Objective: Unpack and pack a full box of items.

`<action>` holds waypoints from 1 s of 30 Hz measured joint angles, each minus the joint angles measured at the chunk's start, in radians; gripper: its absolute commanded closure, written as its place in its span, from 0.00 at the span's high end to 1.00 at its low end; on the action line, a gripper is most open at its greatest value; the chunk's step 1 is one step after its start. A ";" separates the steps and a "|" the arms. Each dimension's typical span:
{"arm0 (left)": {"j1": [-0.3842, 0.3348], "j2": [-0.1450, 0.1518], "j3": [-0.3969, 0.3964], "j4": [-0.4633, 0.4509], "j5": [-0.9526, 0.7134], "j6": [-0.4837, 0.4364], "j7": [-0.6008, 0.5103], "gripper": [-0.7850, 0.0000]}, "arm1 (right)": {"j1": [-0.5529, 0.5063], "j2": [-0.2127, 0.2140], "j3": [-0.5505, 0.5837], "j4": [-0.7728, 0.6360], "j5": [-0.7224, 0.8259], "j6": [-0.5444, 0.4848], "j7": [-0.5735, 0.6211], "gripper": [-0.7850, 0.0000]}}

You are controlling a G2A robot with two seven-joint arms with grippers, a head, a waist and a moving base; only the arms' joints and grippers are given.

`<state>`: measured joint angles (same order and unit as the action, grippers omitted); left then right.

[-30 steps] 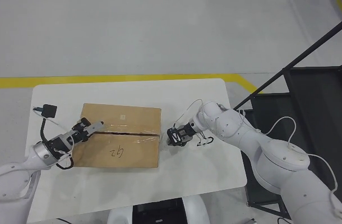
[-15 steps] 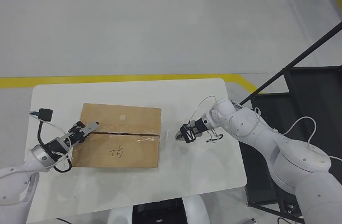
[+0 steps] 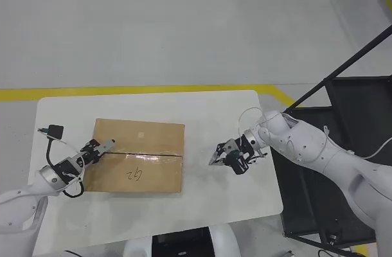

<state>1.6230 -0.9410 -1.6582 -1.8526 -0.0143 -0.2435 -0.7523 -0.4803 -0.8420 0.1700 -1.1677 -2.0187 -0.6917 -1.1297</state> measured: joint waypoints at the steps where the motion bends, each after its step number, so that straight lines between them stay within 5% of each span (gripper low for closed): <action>1: -0.002 0.000 0.001 0.001 0.001 0.001 -0.001 1.00 | 0.001 0.017 0.000 -0.018 -0.013 0.012 -0.012 0.00; 12: -0.033 -0.002 0.041 0.011 0.029 0.021 -0.014 1.00 | 0.019 0.147 0.000 -0.203 -0.047 0.162 -0.162 0.00; 30: -0.082 -0.003 0.084 0.041 0.052 0.045 -0.026 1.00 | 0.154 0.166 0.000 -0.437 0.074 0.114 -0.114 0.00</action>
<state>1.5406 -0.9445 -1.5743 -1.8113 0.0380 -0.1987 -0.7784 -0.3262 -0.6765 0.1700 -1.6045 -1.9449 -0.5778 -1.2437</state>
